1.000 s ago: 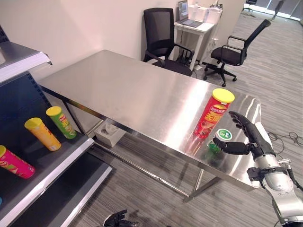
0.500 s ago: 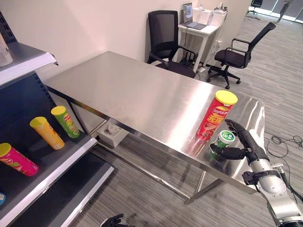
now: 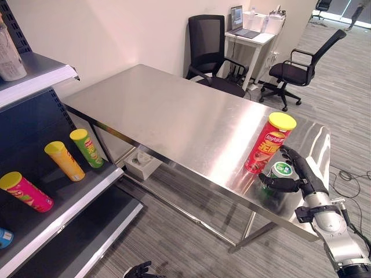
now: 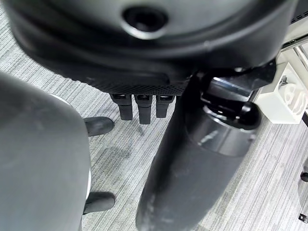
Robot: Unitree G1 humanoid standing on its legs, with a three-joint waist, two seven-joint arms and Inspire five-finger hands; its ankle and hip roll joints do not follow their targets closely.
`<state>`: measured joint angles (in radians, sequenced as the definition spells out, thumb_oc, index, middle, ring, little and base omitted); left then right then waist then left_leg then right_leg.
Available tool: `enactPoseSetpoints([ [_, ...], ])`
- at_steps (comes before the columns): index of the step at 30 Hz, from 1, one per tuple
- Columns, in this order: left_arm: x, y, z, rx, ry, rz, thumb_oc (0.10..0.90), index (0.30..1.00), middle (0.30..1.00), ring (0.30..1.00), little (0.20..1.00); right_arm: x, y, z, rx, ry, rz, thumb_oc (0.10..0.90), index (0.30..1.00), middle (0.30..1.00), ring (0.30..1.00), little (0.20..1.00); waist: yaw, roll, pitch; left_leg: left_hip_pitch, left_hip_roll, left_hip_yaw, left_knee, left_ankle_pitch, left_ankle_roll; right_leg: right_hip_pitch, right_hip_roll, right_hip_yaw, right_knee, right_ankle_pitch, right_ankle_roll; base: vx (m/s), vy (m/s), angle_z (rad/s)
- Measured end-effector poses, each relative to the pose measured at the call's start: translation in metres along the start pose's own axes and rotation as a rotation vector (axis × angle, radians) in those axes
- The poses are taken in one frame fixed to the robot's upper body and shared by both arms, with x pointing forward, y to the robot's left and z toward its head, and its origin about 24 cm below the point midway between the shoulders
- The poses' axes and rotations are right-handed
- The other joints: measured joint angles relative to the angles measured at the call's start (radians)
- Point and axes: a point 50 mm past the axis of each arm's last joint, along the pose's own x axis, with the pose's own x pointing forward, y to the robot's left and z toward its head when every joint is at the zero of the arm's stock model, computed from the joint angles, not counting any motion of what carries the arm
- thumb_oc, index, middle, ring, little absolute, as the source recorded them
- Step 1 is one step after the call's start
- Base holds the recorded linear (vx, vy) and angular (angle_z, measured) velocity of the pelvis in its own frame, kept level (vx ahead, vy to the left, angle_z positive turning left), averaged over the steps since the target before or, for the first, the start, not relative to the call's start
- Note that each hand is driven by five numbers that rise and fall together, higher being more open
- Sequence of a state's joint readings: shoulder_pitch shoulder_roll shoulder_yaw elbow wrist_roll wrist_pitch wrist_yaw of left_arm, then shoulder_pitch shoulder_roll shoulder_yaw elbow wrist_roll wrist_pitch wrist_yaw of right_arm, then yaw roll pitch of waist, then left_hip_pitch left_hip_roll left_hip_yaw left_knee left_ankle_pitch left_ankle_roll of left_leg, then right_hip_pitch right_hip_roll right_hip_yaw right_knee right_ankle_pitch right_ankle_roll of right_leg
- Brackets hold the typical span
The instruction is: Put the goods on the table back onto the shelves and tidy them up.
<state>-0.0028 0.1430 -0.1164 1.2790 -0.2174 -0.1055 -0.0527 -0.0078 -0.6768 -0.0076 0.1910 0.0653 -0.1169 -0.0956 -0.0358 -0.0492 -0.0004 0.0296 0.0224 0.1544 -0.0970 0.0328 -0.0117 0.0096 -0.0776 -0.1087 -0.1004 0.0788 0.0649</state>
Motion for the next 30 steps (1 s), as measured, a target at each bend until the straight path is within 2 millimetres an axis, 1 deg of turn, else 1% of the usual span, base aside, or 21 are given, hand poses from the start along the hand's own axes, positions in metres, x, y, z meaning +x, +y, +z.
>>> enactPoseSetpoints([
  [6, 0.0, 0.0, 0.0, 0.0, -0.001, 0.0, 0.8, 0.9, 0.9, 0.9, 0.9, 0.002, 0.0, -0.002, -0.001, 0.008, -0.002, 0.8, 0.9, 0.9, 0.9, 0.9, 0.002, 0.0, 0.0, 0.001, 0.0, -0.001, 0.0, 0.0, 0.0, 0.001, 0.0, -0.001, 0.0, 0.0, 0.0, 0.0, 0.0, 0.0],
  [7, 0.0, 0.0, 0.0, 0.0, -0.001, 0.0, 0.8, 0.9, 0.9, 0.9, 0.9, 0.003, -0.001, -0.005, -0.002, 0.026, -0.005, 0.733, 0.799, 0.799, 0.799, 0.799, 0.004, 0.0, 0.0, 0.001, 0.0, -0.001, 0.0, 0.0, 0.0, 0.002, 0.0, -0.001, 0.0, 0.0, 0.0, 0.0, 0.0, 0.0],
  [8, 0.0, 0.0, 0.0, -0.001, -0.002, 0.0, 0.8, 0.9, 0.9, 0.9, 0.9, 0.002, 0.0, -0.006, -0.003, 0.03, -0.004, 0.626, 0.639, 0.639, 0.639, 0.639, 0.006, 0.0, 0.0, 0.001, 0.0, -0.001, 0.0, 0.0, 0.0, 0.002, 0.0, -0.001, 0.0, 0.0, 0.0, 0.0, 0.0, 0.0],
  [9, 0.0, 0.0, 0.0, -0.001, -0.002, 0.0, 0.8, 0.9, 0.9, 0.9, 0.9, 0.002, 0.001, -0.006, -0.003, 0.03, 0.0, 0.576, 0.564, 0.564, 0.564, 0.564, 0.006, 0.0, 0.0, 0.001, 0.0, -0.001, 0.0, 0.0, 0.0, 0.002, 0.0, -0.001, 0.0, 0.0, 0.0, 0.0, 0.0, 0.0],
  [10, 0.0, 0.0, 0.0, -0.001, -0.002, 0.0, 0.8, 0.9, 0.9, 0.9, 0.9, 0.002, 0.001, -0.006, -0.003, 0.03, 0.003, 0.541, 0.512, 0.512, 0.512, 0.512, 0.007, 0.0, 0.0, 0.001, 0.0, -0.001, 0.0, 0.0, 0.0, 0.002, 0.0, -0.001, 0.0, 0.0, 0.0, 0.0, 0.0, 0.0],
  [11, 0.0, 0.0, 0.0, -0.001, -0.002, 0.0, 0.8, 0.9, 0.9, 0.9, 0.9, 0.002, 0.003, -0.006, -0.004, 0.03, 0.007, 0.541, 0.512, 0.512, 0.512, 0.512, 0.007, 0.0, 0.0, 0.001, 0.0, -0.001, 0.0, 0.0, -0.001, 0.002, 0.0, -0.001, 0.0, 0.0, 0.0, 0.0, 0.0, 0.0],
  [12, 0.0, 0.0, 0.0, -0.001, -0.004, 0.0, 0.8, 0.9, 0.9, 0.9, 0.9, 0.002, 0.005, -0.006, -0.005, 0.03, 0.016, 0.402, 0.302, 0.302, 0.302, 0.302, 0.01, 0.0, 0.0, 0.001, 0.0, -0.001, 0.0, 0.0, 0.0, 0.002, 0.0, -0.001, 0.0, 0.0, 0.0, 0.0, 0.0, 0.0],
  [17, 0.0, 0.0, 0.002, 0.0, -0.01, -0.002, 0.8, 0.9, 0.9, 0.9, 0.9, 0.002, 0.008, -0.007, -0.005, 0.035, 0.021, 0.4, 0.3, 0.3, 0.3, 0.3, 0.02, 0.0, 0.0, -0.001, 0.0, -0.002, 0.0, 0.0, -0.001, 0.002, 0.0, -0.002, 0.0, 0.0, 0.0, 0.0, 0.0, 0.0],
  [21, 0.0, 0.0, 0.002, -0.001, -0.018, -0.003, 0.8, 0.9, 0.9, 0.9, 0.9, 0.006, 0.01, -0.007, 0.012, 0.035, 0.007, 0.4, 0.3, 0.3, 0.3, 0.3, 0.02, -0.001, 0.001, -0.001, 0.0, -0.002, 0.0, 0.0, -0.001, 0.002, 0.0, -0.002, 0.0, 0.0, 0.0, 0.0, 0.0, 0.0],
  [30, 0.0, 0.0, 0.003, -0.001, -0.021, -0.003, 0.8, 0.9, 0.9, 0.9, 0.9, 0.006, 0.01, -0.006, 0.007, 0.034, 0.006, 0.4, 0.3, 0.3, 0.3, 0.3, 0.02, -0.001, 0.001, 0.001, 0.0, -0.002, 0.0, 0.0, 0.0, 0.002, 0.0, -0.002, 0.0, 0.0, 0.0, 0.0, 0.0, 0.0],
])
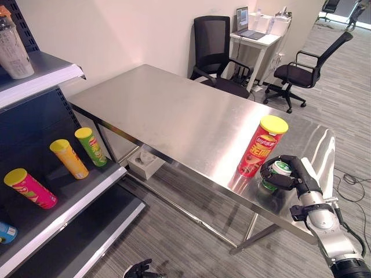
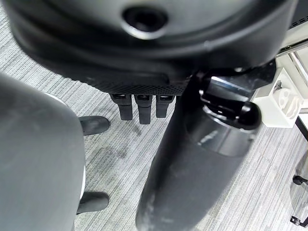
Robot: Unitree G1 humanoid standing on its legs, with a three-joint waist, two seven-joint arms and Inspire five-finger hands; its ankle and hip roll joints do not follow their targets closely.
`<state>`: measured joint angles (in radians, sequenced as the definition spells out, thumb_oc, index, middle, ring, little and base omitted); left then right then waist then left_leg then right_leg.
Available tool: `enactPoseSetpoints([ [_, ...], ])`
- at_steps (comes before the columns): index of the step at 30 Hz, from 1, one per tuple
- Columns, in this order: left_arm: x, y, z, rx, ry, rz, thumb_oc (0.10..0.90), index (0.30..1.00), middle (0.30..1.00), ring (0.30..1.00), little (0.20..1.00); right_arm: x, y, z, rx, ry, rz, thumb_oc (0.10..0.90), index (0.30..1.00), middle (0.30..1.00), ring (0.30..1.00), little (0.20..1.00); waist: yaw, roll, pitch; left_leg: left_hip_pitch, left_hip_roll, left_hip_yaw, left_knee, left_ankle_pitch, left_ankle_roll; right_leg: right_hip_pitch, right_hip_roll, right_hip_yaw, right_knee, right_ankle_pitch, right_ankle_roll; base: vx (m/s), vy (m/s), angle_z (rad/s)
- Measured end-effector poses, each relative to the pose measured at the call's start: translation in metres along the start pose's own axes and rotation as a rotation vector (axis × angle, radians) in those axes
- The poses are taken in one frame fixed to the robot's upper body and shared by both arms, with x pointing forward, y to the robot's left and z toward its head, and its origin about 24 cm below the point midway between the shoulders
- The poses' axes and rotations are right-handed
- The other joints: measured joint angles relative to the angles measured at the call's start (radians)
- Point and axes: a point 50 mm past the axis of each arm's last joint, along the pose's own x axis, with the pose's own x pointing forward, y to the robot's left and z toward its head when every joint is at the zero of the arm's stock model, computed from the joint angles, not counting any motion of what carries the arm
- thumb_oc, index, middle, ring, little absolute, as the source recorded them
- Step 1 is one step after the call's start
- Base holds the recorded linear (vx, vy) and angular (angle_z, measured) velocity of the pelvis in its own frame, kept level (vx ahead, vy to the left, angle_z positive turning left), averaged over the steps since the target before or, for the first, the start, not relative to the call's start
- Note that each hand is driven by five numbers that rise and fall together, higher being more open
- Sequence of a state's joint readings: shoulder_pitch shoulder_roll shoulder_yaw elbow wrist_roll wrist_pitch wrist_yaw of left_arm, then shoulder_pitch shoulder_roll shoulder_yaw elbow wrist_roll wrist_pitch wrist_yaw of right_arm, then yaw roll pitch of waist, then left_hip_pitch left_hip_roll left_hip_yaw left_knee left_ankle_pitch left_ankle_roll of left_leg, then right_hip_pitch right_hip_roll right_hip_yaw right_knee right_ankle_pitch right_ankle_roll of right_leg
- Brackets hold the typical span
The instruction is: Put the goods on the table back onto the shelves and tidy them up.
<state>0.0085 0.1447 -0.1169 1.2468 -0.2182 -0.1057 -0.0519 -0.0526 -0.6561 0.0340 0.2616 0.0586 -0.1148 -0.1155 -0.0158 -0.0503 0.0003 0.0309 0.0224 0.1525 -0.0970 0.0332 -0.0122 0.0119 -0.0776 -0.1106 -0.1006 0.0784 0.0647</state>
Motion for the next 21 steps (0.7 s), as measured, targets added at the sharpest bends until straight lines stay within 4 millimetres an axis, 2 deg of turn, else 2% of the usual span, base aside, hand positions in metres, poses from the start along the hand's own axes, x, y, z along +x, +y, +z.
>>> enactPoseSetpoints([
  [7, 0.0, 0.0, 0.0, 0.005, -0.001, 0.005, 0.8, 0.9, 0.9, 0.9, 0.9, 0.0, 0.0, 0.0, -0.015, -0.002, -0.001, 0.4, 0.3, 0.3, 0.3, 0.3, -0.004, 0.0, 0.0, 0.002, 0.0, 0.001, 0.0, 0.0, 0.0, 0.0, 0.0, 0.001, 0.0, 0.0, 0.0, 0.0, 0.0, 0.0],
  [13, 0.0, 0.0, 0.002, 0.016, -0.008, 0.002, 0.8, 0.9, 0.9, 0.9, 0.9, -0.01, -0.013, -0.002, -0.059, -0.001, -0.042, 0.4, 0.3, 0.3, 0.3, 0.3, -0.014, 0.005, 0.002, 0.004, 0.0, 0.005, 0.0, 0.0, 0.0, 0.0, 0.0, 0.005, 0.0, -0.001, 0.001, 0.0, 0.0, 0.0],
  [15, -0.001, -0.001, -0.001, 0.022, -0.003, 0.0, 0.8, 0.9, 0.9, 0.9, 0.9, -0.018, -0.017, 0.004, -0.078, -0.028, -0.056, 0.4, 0.3, 0.3, 0.3, 0.3, -0.02, 0.011, 0.005, 0.005, 0.0, 0.006, 0.0, 0.0, 0.0, 0.001, 0.0, 0.005, 0.0, -0.001, 0.002, -0.02, -0.004, -0.04],
  [16, 0.0, -0.002, 0.0, 0.027, -0.004, -0.003, 0.8, 0.9, 0.9, 0.9, 0.9, -0.022, -0.019, 0.013, -0.09, -0.069, -0.061, 0.4, 0.3, 0.3, 0.3, 0.3, -0.037, 0.017, 0.009, 0.009, 0.0, 0.013, 0.0, 0.0, 0.0, 0.0, 0.0, 0.01, 0.0, -0.001, 0.002, -0.04, -0.007, -0.12],
  [21, -0.001, -0.004, -0.004, 0.056, 0.006, -0.015, 0.8, 0.9, 0.9, 0.9, 0.9, -0.036, -0.021, 0.046, -0.109, -0.216, -0.023, 0.4, 0.3, 0.3, 0.3, 0.3, -0.069, 0.025, 0.016, 0.019, 0.004, 0.034, 0.0, 0.0, 0.0, 0.0, 0.004, 0.033, 0.0, -0.001, 0.003, -0.04, -0.006, -0.14],
])
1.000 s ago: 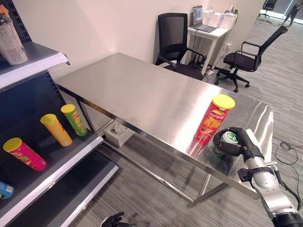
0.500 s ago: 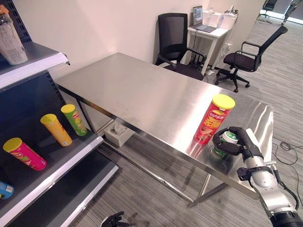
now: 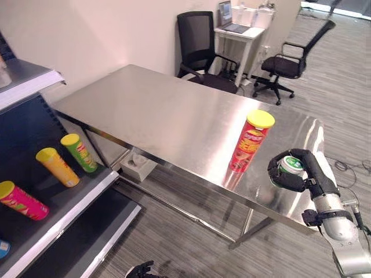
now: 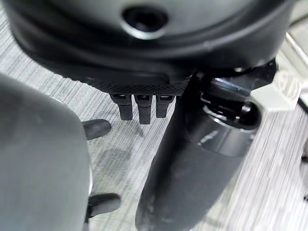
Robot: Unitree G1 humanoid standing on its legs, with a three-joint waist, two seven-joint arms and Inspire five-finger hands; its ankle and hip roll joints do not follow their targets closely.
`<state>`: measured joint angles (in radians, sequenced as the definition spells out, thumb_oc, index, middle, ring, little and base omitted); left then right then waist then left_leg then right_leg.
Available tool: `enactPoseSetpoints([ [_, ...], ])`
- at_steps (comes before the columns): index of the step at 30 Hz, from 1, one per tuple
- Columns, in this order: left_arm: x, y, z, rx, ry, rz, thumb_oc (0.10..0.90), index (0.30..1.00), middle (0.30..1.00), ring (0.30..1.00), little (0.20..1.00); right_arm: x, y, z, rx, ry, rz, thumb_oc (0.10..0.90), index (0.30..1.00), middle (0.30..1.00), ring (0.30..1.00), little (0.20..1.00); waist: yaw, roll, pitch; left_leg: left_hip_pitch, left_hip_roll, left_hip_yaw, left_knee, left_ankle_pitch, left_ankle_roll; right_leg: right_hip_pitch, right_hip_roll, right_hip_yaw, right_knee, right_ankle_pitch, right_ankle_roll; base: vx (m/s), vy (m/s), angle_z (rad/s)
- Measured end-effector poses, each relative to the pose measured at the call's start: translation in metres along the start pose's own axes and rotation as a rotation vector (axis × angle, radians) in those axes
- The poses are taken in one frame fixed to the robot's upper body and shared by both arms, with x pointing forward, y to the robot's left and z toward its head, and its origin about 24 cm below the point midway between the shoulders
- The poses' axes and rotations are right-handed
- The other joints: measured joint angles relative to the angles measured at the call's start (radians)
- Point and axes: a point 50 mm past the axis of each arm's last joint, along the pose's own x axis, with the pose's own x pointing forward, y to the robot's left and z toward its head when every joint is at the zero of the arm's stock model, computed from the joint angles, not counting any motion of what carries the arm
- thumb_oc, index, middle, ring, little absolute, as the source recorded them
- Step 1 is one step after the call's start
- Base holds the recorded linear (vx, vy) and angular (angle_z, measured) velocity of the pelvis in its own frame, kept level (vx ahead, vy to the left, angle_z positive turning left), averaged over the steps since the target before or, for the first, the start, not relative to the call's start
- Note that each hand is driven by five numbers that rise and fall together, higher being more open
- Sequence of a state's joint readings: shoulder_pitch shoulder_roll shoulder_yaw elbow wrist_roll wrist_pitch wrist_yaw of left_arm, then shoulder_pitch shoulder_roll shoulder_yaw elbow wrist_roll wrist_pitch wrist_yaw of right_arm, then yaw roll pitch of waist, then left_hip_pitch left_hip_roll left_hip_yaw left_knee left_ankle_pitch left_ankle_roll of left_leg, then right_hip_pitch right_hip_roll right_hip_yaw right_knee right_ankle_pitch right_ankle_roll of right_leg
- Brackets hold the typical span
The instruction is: Put the goods on the table back onto the shelves and tidy them up.
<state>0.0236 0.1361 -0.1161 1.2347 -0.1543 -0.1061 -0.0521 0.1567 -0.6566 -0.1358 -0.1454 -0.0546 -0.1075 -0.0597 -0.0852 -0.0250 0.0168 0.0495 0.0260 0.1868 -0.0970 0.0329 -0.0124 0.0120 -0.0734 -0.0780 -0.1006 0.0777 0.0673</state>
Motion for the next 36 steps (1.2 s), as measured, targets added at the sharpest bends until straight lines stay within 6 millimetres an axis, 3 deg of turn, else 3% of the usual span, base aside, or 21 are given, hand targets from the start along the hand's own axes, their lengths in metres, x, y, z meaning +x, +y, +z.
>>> enactPoseSetpoints([
  [7, -0.001, 0.0, 0.001, -0.008, -0.019, -0.013, 0.8, 0.9, 0.9, 0.9, 0.9, -0.021, 0.019, 0.054, 0.084, -0.25, 0.292, 0.4, 0.3, 0.3, 0.3, 0.3, -0.012, -0.003, 0.0, -0.003, 0.007, 0.023, 0.0, -0.002, -0.003, -0.011, 0.008, 0.017, 0.0, 0.002, -0.002, -0.07, 0.007, -0.1],
  [9, -0.001, 0.0, 0.002, -0.005, -0.024, -0.018, 0.8, 0.9, 0.9, 0.9, 0.9, -0.036, 0.054, 0.08, 0.163, -0.369, 0.588, 0.4, 0.3, 0.3, 0.3, 0.3, -0.005, -0.006, -0.001, -0.004, 0.01, 0.024, 0.0, -0.001, -0.005, -0.014, 0.01, 0.017, 0.0, 0.004, -0.003, -0.08, 0.021, 0.0],
  [10, 0.0, 0.0, 0.003, -0.001, -0.029, -0.019, 0.8, 0.9, 0.9, 0.9, 0.9, -0.038, 0.058, 0.082, 0.168, -0.383, 0.62, 0.4, 0.3, 0.3, 0.3, 0.3, 0.0, -0.006, -0.001, -0.005, 0.009, 0.023, 0.0, -0.001, -0.005, -0.014, 0.009, 0.017, 0.001, 0.005, -0.003, -0.12, 0.032, -0.02],
  [12, 0.0, 0.001, 0.005, 0.032, -0.032, -0.02, 0.8, 0.9, 0.9, 0.9, 0.9, -0.03, 0.105, 0.109, 0.296, -0.507, 0.769, 0.4, 0.3, 0.3, 0.3, 0.3, 0.013, -0.016, -0.005, -0.019, 0.011, 0.032, 0.0, 0.001, -0.006, -0.025, 0.012, 0.027, 0.007, 0.012, -0.008, -0.12, 0.028, -0.1],
  [15, 0.002, -0.003, 0.015, 0.054, -0.058, -0.021, 0.8, 0.9, 0.9, 0.9, 0.9, -0.027, 0.129, 0.135, 0.328, -0.623, 0.868, 0.4, 0.3, 0.3, 0.3, 0.3, 0.046, -0.021, -0.004, -0.026, 0.009, 0.02, 0.0, 0.002, -0.008, -0.025, 0.009, 0.013, 0.008, 0.014, -0.008, -0.09, 0.016, 0.16],
  [18, 0.004, -0.004, 0.028, 0.075, -0.09, -0.004, 0.8, 0.9, 0.9, 0.9, 0.9, -0.007, 0.136, 0.156, 0.387, -0.687, 0.779, 0.4, 0.3, 0.3, 0.3, 0.3, 0.094, -0.031, -0.004, -0.043, 0.006, -0.029, 0.003, 0.013, -0.007, -0.027, 0.006, -0.002, 0.023, 0.007, -0.007, -0.12, 0.011, 0.44],
  [20, 0.005, -0.005, 0.031, 0.08, -0.092, 0.005, 0.8, 0.9, 0.9, 0.9, 0.9, 0.003, 0.13, 0.151, 0.376, -0.66, 0.715, 0.4, 0.3, 0.3, 0.3, 0.3, 0.092, -0.013, 0.016, -0.06, -0.001, -0.09, 0.005, 0.029, 0.002, -0.048, 0.004, 0.035, 0.103, -0.032, 0.003, -0.08, 0.043, 0.95],
  [21, 0.006, -0.006, 0.035, 0.089, -0.097, 0.011, 0.8, 0.9, 0.9, 0.9, 0.9, 0.009, 0.123, 0.139, 0.36, -0.607, 0.656, 0.4, 0.3, 0.3, 0.3, 0.3, 0.078, 0.027, 0.04, -0.072, 0.006, -0.159, 0.006, 0.043, 0.014, -0.128, 0.034, 0.243, 0.263, -0.12, 0.024, -0.03, 0.022, 1.41],
  [22, 0.006, -0.002, 0.036, 0.092, -0.098, 0.021, 0.8, 0.9, 0.9, 0.9, 0.9, 0.009, 0.12, 0.13, 0.358, -0.566, 0.624, 0.4, 0.3, 0.3, 0.3, 0.3, 0.058, 0.026, 0.051, -0.081, 0.004, -0.205, 0.007, 0.059, 0.012, -0.131, 0.063, 0.415, 0.299, -0.162, 0.064, 0.02, -0.087, 1.38],
  [23, 0.006, 0.003, 0.036, 0.095, -0.096, 0.033, 0.8, 0.9, 0.9, 0.9, 0.9, 0.006, 0.12, 0.122, 0.357, -0.526, 0.601, 0.4, 0.3, 0.3, 0.3, 0.3, 0.052, 0.02, 0.055, -0.085, -0.002, -0.223, 0.006, 0.056, 0.009, -0.134, 0.076, 0.513, 0.307, -0.176, 0.072, 0.06, -0.119, 1.06],
  [24, 0.003, 0.018, 0.027, 0.083, -0.066, 0.078, 0.8, 0.9, 0.9, 0.9, 0.9, 0.002, 0.123, 0.116, 0.352, -0.49, 0.607, 0.4, 0.3, 0.3, 0.3, 0.3, 0.07, -0.013, 0.069, -0.079, -0.025, -0.254, 0.006, 0.06, 0.007, -0.134, 0.068, 0.533, 0.294, -0.179, 0.067, 0.06, -0.12, 0.89],
  [25, 0.002, 0.026, 0.027, 0.081, -0.066, 0.109, 0.8, 0.9, 0.9, 0.9, 0.9, -0.005, 0.124, 0.107, 0.361, -0.447, 0.603, 0.4, 0.3, 0.3, 0.3, 0.3, 0.062, -0.027, 0.071, -0.083, -0.027, -0.286, 0.006, 0.059, -0.002, -0.117, 0.063, 0.492, 0.266, -0.186, 0.017, 0.01, -0.067, 1.06],
  [26, 0.002, 0.029, 0.026, 0.082, -0.065, 0.121, 0.8, 0.9, 0.9, 0.9, 0.9, -0.008, 0.126, 0.1, 0.352, -0.413, 0.609, 0.4, 0.3, 0.3, 0.3, 0.3, 0.042, -0.017, 0.077, -0.084, -0.018, -0.309, 0.006, 0.058, 0.001, -0.082, 0.056, 0.459, 0.221, -0.171, 0.017, -0.08, -0.045, 1.02],
  [28, 0.0, 0.031, 0.018, 0.086, -0.046, 0.126, 0.8, 0.9, 0.9, 0.9, 0.9, -0.011, 0.129, 0.09, 0.321, -0.371, 0.624, 0.4, 0.3, 0.3, 0.3, 0.3, 0.078, 0.006, 0.094, -0.099, 0.003, -0.312, 0.007, 0.074, -0.017, -0.052, 0.083, 0.425, 0.176, -0.144, 0.002, -0.19, 0.004, 0.66],
  [29, 0.0, 0.027, 0.02, 0.091, -0.059, 0.114, 0.8, 0.9, 0.9, 0.9, 0.9, -0.013, 0.128, 0.081, 0.334, -0.332, 0.601, 0.4, 0.3, 0.3, 0.3, 0.3, 0.069, 0.017, 0.1, -0.116, 0.007, -0.349, 0.013, 0.079, -0.025, -0.042, 0.087, 0.388, 0.164, -0.143, 0.001, -0.18, 0.118, 1.78],
  [30, 0.004, 0.015, 0.034, 0.096, -0.094, 0.083, 0.8, 0.9, 0.9, 0.9, 0.9, -0.017, 0.123, 0.058, 0.301, -0.228, 0.535, 0.4, 0.3, 0.3, 0.3, 0.3, 0.032, 0.036, 0.111, -0.188, -0.027, -0.363, 0.024, 0.155, -0.132, -0.023, 0.056, 0.251, 0.139, -0.135, -0.017, -0.11, 0.112, 2.77],
  [31, 0.007, 0.001, 0.048, 0.084, -0.136, 0.043, 0.8, 0.9, 0.9, 0.9, 0.9, -0.018, 0.115, 0.041, 0.243, -0.151, 0.508, 0.4, 0.3, 0.3, 0.3, 0.3, 0.012, 0.036, 0.12, -0.222, -0.022, -0.248, 0.037, 0.12, -0.147, -0.018, 0.023, 0.202, 0.119, -0.135, -0.035, -0.05, 0.174, 2.55],
  [32, 0.007, -0.007, 0.05, 0.063, -0.161, 0.025, 0.8, 0.9, 0.9, 0.9, 0.9, -0.015, 0.115, 0.035, 0.194, -0.121, 0.522, 0.4, 0.3, 0.3, 0.3, 0.3, 0.045, 0.044, 0.124, -0.219, 0.013, -0.157, 0.059, 0.07, -0.068, -0.023, 0.03, 0.208, 0.108, -0.135, -0.039, -0.03, 0.121, 1.06],
  [33, 0.007, -0.007, 0.045, 0.051, -0.144, 0.028, 0.8, 0.9, 0.9, 0.9, 0.9, -0.013, 0.115, 0.034, 0.171, -0.116, 0.522, 0.4, 0.3, 0.3, 0.3, 0.3, 0.067, 0.042, 0.126, -0.193, 0.048, -0.094, 0.079, 0.051, -0.039, -0.026, 0.03, 0.221, 0.108, -0.136, -0.04, -0.06, 0.216, 0.0],
  [35, 0.006, 0.002, 0.034, -0.042, -0.105, 0.07, 0.8, 0.9, 0.9, 0.9, 0.9, -0.01, 0.116, 0.045, 0.197, -0.162, 0.507, 0.4, 0.3, 0.3, 0.3, 0.3, 0.052, 0.019, 0.14, -0.126, 0.12, -0.045, 0.086, 0.029, -0.064, -0.022, 0.006, 0.222, 0.101, -0.12, -0.04, -0.05, 0.207, -0.08],
  [36, 0.006, 0.008, 0.034, -0.069, -0.097, 0.098, 0.8, 0.9, 0.9, 0.9, 0.9, -0.009, 0.115, 0.05, 0.206, -0.19, 0.498, 0.4, 0.3, 0.3, 0.3, 0.3, 0.03, 0.003, 0.15, -0.106, 0.156, -0.05, 0.098, 0.013, -0.103, -0.024, -0.01, 0.214, 0.099, -0.119, -0.038, -0.01, 0.273, 0.15],
])
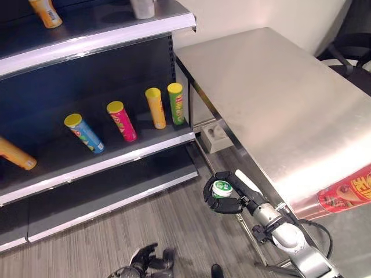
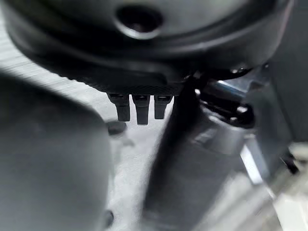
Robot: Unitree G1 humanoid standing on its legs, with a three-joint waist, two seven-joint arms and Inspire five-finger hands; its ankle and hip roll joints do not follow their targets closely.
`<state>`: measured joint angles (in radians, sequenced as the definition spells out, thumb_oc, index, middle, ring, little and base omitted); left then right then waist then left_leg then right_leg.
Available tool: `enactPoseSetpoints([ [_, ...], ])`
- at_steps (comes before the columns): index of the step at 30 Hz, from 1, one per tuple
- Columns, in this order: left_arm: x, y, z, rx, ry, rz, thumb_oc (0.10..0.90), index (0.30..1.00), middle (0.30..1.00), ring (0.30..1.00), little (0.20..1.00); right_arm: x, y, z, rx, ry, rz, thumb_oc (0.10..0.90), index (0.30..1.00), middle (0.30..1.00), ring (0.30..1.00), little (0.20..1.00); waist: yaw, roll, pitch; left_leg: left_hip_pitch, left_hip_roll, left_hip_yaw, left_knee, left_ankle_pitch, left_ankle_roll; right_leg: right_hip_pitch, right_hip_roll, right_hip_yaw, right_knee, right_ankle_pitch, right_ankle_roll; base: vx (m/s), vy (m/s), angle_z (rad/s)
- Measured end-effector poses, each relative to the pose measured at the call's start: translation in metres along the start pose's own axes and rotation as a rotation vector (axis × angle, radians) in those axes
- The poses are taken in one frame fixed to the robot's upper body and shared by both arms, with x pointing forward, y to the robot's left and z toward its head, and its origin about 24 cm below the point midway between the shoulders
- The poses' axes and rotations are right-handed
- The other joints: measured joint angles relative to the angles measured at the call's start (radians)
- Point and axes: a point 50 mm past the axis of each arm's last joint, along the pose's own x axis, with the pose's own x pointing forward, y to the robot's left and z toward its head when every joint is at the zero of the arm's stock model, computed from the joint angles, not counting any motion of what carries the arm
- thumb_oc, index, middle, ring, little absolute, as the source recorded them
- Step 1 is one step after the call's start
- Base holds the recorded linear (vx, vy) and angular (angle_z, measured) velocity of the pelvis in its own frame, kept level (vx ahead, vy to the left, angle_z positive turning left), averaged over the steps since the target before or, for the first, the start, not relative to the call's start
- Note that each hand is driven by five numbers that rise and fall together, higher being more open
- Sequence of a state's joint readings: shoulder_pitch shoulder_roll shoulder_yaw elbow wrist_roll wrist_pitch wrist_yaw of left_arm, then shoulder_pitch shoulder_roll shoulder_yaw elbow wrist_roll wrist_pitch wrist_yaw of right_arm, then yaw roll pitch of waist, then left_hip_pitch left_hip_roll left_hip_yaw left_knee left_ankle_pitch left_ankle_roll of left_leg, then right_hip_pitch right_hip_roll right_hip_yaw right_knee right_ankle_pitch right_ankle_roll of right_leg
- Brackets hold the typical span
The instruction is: Put the goods on the table back onto the shelves and tidy them up.
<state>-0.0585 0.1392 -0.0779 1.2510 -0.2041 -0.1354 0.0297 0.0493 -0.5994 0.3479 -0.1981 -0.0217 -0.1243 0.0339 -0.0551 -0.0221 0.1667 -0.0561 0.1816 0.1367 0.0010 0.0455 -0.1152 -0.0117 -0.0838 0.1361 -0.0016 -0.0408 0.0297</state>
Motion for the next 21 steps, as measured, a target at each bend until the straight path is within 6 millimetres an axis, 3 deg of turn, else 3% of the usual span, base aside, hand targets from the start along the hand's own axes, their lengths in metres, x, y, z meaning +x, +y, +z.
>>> enactPoseSetpoints([
  [2, 0.002, 0.012, 0.011, -0.01, -0.022, 0.053, 0.8, 0.9, 0.9, 0.9, 0.9, 0.003, -0.001, 0.005, 0.008, -0.028, -0.032, 0.4, 0.3, 0.3, 0.3, 0.3, -0.02, -0.035, 0.02, 0.015, 0.095, -0.003, 0.021, -0.007, -0.068, -0.005, -0.034, -0.017, 0.0, 0.005, 0.009, 0.12, 0.437, 0.46],
  [3, 0.005, 0.01, 0.028, 0.016, -0.063, 0.062, 0.8, 0.9, 0.9, 0.9, 0.9, 0.003, -0.004, 0.005, 0.007, -0.026, -0.054, 0.4, 0.3, 0.3, 0.3, 0.3, -0.033, -0.04, 0.024, -0.013, 0.188, -0.007, 0.012, 0.006, -0.107, -0.005, -0.057, -0.054, -0.004, 0.006, 0.014, 0.18, 0.425, 0.7],
  [5, 0.007, 0.002, 0.043, 0.074, -0.109, 0.037, 0.8, 0.9, 0.9, 0.9, 0.9, 0.003, -0.008, 0.006, 0.003, -0.031, -0.073, 0.4, 0.3, 0.3, 0.3, 0.3, -0.033, -0.036, 0.022, -0.029, 0.218, -0.01, -0.062, 0.03, -0.13, -0.005, -0.088, -0.046, -0.027, 0.021, 0.044, 0.2, 0.462, 0.5],
  [6, 0.007, -0.004, 0.049, 0.085, -0.135, 0.018, 0.8, 0.9, 0.9, 0.9, 0.9, 0.005, -0.01, 0.007, -0.002, -0.039, -0.076, 0.4, 0.3, 0.3, 0.3, 0.3, -0.029, -0.022, 0.024, -0.014, 0.207, -0.011, -0.091, 0.096, -0.092, -0.002, -0.1, -0.051, -0.041, 0.034, 0.068, 0.28, 0.681, -0.24],
  [7, 0.007, -0.012, 0.046, 0.084, -0.138, -0.004, 0.8, 0.9, 0.9, 0.9, 0.9, 0.005, -0.012, 0.008, -0.015, -0.043, -0.073, 0.4, 0.3, 0.3, 0.3, 0.3, -0.007, 0.018, 0.023, 0.012, 0.19, -0.017, -0.069, 0.211, -0.072, -0.001, -0.112, -0.039, -0.053, 0.055, 0.104, 0.28, 0.743, 0.06],
  [8, 0.007, -0.022, 0.048, 0.132, -0.148, -0.033, 0.8, 0.9, 0.9, 0.9, 0.9, 0.0, -0.013, 0.009, -0.002, -0.046, -0.102, 0.4, 0.3, 0.3, 0.3, 0.3, -0.045, 0.035, 0.015, -0.019, 0.128, 0.067, -0.036, 0.044, -0.143, 0.033, -0.19, -0.067, -0.088, 0.07, 0.129, 0.14, 0.393, 0.41],
  [9, 0.008, -0.022, 0.058, 0.156, -0.174, -0.037, 0.8, 0.9, 0.9, 0.9, 0.9, 0.0, -0.01, 0.005, 0.037, -0.028, -0.13, 0.4, 0.3, 0.3, 0.3, 0.3, -0.053, 0.006, 0.019, -0.023, 0.056, 0.065, -0.058, 0.045, -0.114, 0.008, -0.252, -0.106, -0.061, 0.092, 0.141, 0.11, 0.315, 0.6],
  [10, 0.008, -0.02, 0.062, 0.166, -0.186, -0.032, 0.8, 0.9, 0.9, 0.9, 0.9, 0.002, -0.004, 0.004, 0.053, -0.017, -0.119, 0.4, 0.3, 0.3, 0.3, 0.3, -0.032, -0.001, 0.016, -0.034, 0.026, 0.081, -0.057, 0.04, -0.09, -0.033, -0.279, -0.098, -0.038, 0.139, 0.155, 0.17, 0.381, 0.12],
  [12, 0.009, -0.011, 0.062, 0.179, -0.17, -0.008, 0.8, 0.9, 0.9, 0.9, 0.9, 0.002, 0.009, 0.005, 0.057, -0.015, -0.058, 0.4, 0.3, 0.3, 0.3, 0.3, -0.01, 0.007, 0.014, -0.035, -0.04, 0.106, -0.06, 0.022, -0.028, -0.089, -0.324, -0.094, 0.041, 0.253, 0.155, 0.19, 0.462, 0.0],
  [14, 0.008, -0.003, 0.056, 0.166, -0.154, 0.016, 0.8, 0.9, 0.9, 0.9, 0.9, 0.001, 0.018, 0.007, 0.086, -0.022, -0.059, 0.4, 0.3, 0.3, 0.3, 0.3, -0.008, 0.006, 0.001, -0.011, -0.076, 0.108, -0.08, 0.01, 0.009, -0.15, -0.358, -0.09, 0.137, 0.295, 0.155, 0.07, 0.22, 0.06],
  [16, 0.007, 0.016, 0.047, 0.182, -0.133, 0.058, 0.8, 0.9, 0.9, 0.9, 0.9, 0.005, 0.021, 0.015, 0.078, -0.059, -0.04, 0.4, 0.3, 0.3, 0.3, 0.3, -0.004, -0.007, -0.025, -0.014, -0.097, 0.127, -0.089, 0.002, 0.036, -0.184, -0.367, -0.079, 0.132, 0.305, 0.162, 0.06, 0.193, -0.2],
  [17, 0.006, 0.026, 0.045, 0.189, -0.124, 0.09, 0.8, 0.9, 0.9, 0.9, 0.9, 0.005, 0.021, 0.018, 0.074, -0.076, -0.043, 0.4, 0.3, 0.3, 0.3, 0.3, -0.008, -0.015, -0.03, -0.018, -0.1, 0.129, -0.089, -0.002, 0.046, -0.162, -0.33, -0.072, 0.051, 0.281, 0.185, 0.1, 0.32, -0.06],
  [18, 0.005, 0.033, 0.042, 0.194, -0.114, 0.105, 0.8, 0.9, 0.9, 0.9, 0.9, 0.005, 0.02, 0.017, 0.068, -0.074, -0.046, 0.4, 0.3, 0.3, 0.3, 0.3, -0.01, -0.029, -0.039, -0.019, -0.111, 0.134, -0.089, -0.002, 0.048, -0.145, -0.308, -0.09, 0.017, 0.327, 0.156, 0.13, 0.395, -0.17],
  [20, 0.003, 0.036, 0.034, 0.189, -0.086, 0.103, 0.8, 0.9, 0.9, 0.9, 0.9, 0.0, 0.015, 0.01, 0.062, -0.038, -0.072, 0.4, 0.3, 0.3, 0.3, 0.3, -0.022, -0.028, -0.038, -0.011, -0.111, 0.159, -0.062, -0.011, 0.062, -0.154, -0.289, -0.046, 0.059, 0.365, 0.128, 0.12, 0.314, -0.16],
  [21, 0.004, 0.029, 0.03, 0.185, -0.075, 0.081, 0.8, 0.9, 0.9, 0.9, 0.9, -0.005, 0.008, 0.006, 0.038, -0.018, -0.083, 0.4, 0.3, 0.3, 0.3, 0.3, -0.021, 0.003, -0.035, 0.021, -0.08, 0.18, -0.084, -0.013, 0.075, -0.22, -0.233, -0.007, 0.179, 0.253, 0.197, 0.04, 0.148, -0.07],
])
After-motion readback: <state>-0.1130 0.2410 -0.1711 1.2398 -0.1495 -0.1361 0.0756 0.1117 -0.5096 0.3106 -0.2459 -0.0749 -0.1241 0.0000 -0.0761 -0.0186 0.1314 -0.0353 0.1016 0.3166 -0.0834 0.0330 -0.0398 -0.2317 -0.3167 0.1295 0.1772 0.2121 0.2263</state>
